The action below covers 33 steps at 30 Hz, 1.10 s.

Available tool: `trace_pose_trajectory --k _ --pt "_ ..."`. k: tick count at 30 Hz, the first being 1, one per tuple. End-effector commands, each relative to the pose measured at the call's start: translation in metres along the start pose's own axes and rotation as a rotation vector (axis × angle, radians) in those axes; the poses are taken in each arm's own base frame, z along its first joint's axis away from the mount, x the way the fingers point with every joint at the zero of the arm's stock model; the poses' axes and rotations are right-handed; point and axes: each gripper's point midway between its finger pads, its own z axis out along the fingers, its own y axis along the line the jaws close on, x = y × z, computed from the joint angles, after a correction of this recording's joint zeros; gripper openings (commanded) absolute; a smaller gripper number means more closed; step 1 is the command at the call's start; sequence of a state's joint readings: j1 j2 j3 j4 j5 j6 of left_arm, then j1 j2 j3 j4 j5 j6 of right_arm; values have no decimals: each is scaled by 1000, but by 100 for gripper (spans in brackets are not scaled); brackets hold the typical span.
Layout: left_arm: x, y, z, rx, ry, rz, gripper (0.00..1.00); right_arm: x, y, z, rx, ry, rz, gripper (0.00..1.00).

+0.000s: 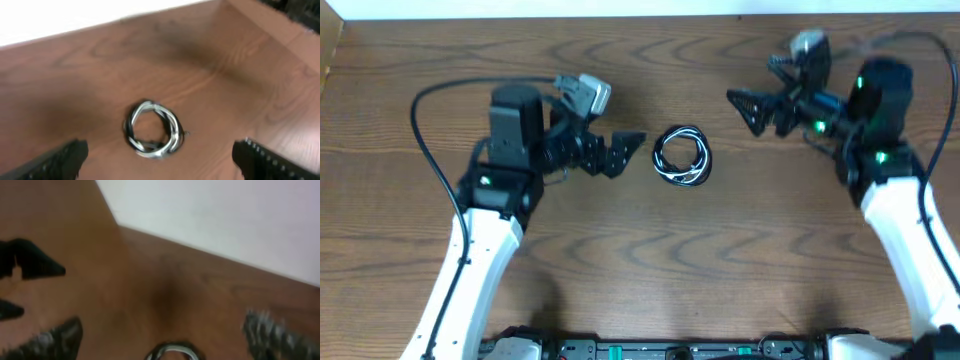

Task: Untangle cables
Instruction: 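Move both grippers forward toward the cable coil from either side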

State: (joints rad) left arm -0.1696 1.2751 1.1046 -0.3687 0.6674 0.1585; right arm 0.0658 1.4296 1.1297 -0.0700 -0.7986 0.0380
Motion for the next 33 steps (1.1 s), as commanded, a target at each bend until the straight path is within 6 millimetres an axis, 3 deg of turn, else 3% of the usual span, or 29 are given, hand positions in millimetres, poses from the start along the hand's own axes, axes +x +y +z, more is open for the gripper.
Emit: trace_pose_trajectory --k 1,8,12,18,23,28,29,31,33 --pt "-13 12 -3 -64 74 82 98 -17 4 6 -68 42 -40 99" --pt "24 23 8 -68 254 -31 98 5 -3 10 -65 145 13 99" --pt "29 26 13 -67 271 -54 98 16 -16 8 12 187 28 99" --pt "30 20 14 -43 272 -126 98 34 -15 4 22 255 93 99" --pt "24 12 16 10 248 -124 98 34 -3 6 -30 253 98 99" --pt "42 5 34 42 312 -132 98 40 7 17 -58 271 90 99" --pt "49 4 41 49 334 -135 93 42 7 20 -56 277 86 99" --pt "57 9 55 44 359 -144 74 50 -8 25 34 305 131 91" --pt "58 24 67 -23 353 -233 70 61 -31 26 171 331 221 86"
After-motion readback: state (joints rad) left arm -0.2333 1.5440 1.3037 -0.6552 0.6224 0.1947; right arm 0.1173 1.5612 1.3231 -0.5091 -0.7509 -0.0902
